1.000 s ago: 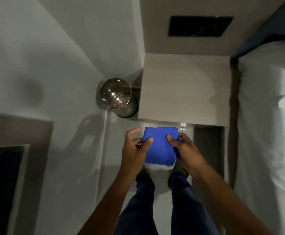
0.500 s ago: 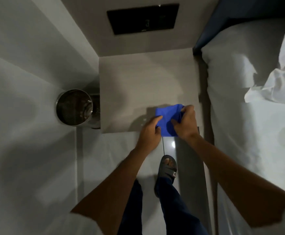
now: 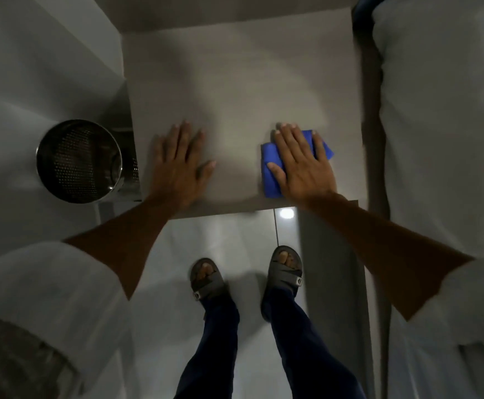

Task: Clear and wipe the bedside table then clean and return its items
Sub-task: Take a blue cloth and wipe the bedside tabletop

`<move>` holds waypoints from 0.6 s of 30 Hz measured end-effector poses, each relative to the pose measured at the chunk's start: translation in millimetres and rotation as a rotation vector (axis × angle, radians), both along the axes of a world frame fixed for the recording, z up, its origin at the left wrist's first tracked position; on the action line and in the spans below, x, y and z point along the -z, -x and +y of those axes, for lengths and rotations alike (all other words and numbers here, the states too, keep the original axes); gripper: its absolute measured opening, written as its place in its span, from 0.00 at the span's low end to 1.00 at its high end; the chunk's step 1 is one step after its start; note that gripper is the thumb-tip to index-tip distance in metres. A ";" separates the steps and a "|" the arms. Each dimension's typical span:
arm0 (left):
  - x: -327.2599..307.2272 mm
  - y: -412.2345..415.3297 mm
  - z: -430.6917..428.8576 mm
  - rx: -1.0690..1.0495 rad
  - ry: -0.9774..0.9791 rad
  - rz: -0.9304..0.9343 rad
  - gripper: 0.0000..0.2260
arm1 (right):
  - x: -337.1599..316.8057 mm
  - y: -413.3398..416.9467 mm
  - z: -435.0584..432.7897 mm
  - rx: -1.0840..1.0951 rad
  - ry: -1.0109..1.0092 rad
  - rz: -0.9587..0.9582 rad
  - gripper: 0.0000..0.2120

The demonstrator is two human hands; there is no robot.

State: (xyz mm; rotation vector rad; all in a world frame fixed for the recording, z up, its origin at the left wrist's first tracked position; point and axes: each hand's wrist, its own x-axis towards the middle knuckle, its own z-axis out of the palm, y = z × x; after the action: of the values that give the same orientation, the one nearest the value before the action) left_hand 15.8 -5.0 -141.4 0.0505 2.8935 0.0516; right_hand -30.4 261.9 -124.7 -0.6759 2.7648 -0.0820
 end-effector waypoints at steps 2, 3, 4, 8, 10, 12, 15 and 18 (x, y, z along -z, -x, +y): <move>10.8 -6.4 -6.9 0.001 -0.004 0.054 0.30 | 14.0 -5.5 3.0 0.037 -0.007 0.030 0.31; 16.1 -5.3 -8.3 0.018 0.000 0.080 0.30 | 19.4 -5.5 3.1 0.045 0.009 0.067 0.31; 17.5 -5.7 -8.0 0.024 -0.008 0.101 0.30 | 21.2 -5.3 3.0 0.052 0.024 0.097 0.30; 14.5 -6.3 -8.9 -0.011 -0.008 0.123 0.30 | 20.9 6.8 -12.1 0.123 0.009 0.082 0.30; 14.4 -4.8 -7.4 -0.003 -0.027 0.140 0.29 | 20.1 21.6 -20.3 0.197 0.011 0.083 0.30; 14.1 -5.4 -7.9 0.004 -0.042 0.157 0.30 | 20.8 43.8 -33.1 0.232 0.011 0.104 0.30; 15.3 -3.9 -10.8 -0.019 -0.072 0.169 0.30 | 20.1 75.4 -64.5 0.286 0.042 0.142 0.31; 18.2 -4.1 -9.9 -0.019 -0.111 0.203 0.28 | 22.0 76.9 -94.0 0.259 0.110 0.165 0.33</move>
State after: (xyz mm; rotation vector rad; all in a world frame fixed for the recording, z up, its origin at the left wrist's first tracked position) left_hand 19.9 -14.8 -159.6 0.0507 3.0914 0.2236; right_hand -107.3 167.9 -146.7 -0.3599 3.0123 -0.2450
